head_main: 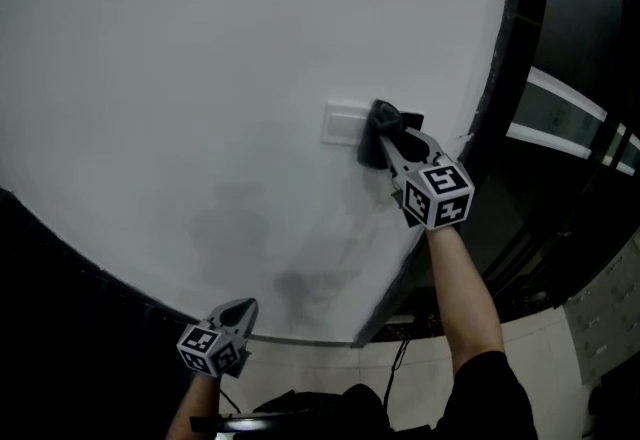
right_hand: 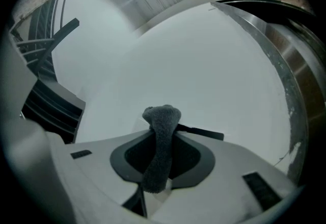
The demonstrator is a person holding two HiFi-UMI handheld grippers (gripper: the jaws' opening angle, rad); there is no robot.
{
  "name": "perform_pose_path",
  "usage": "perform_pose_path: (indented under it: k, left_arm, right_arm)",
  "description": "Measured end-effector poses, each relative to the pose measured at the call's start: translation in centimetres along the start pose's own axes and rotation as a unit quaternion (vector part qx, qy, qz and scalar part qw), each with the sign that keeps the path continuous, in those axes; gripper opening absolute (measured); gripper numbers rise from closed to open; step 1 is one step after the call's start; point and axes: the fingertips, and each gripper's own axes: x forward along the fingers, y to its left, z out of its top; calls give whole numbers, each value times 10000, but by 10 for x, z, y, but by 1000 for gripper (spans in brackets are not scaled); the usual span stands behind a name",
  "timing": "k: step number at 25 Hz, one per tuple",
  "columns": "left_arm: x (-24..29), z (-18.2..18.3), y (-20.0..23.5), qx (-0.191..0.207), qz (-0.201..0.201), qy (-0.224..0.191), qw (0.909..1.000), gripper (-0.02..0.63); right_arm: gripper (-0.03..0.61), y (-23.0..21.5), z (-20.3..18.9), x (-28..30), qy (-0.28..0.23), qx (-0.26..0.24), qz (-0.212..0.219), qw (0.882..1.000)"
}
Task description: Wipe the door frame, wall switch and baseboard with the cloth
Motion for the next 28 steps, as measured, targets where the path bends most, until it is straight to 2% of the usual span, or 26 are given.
perform_pose_path:
  k: [15, 28]
  left_arm:
    - [17, -2, -19, 85, -179, 144, 9997, 2]
    - [19, -4, -17, 58, -307, 198, 9993, 2]
  right_arm:
    - [86, -53, -18, -35, 180, -75, -477, 9987]
    - [86, -66, -27, -44, 258, -186, -782, 9964]
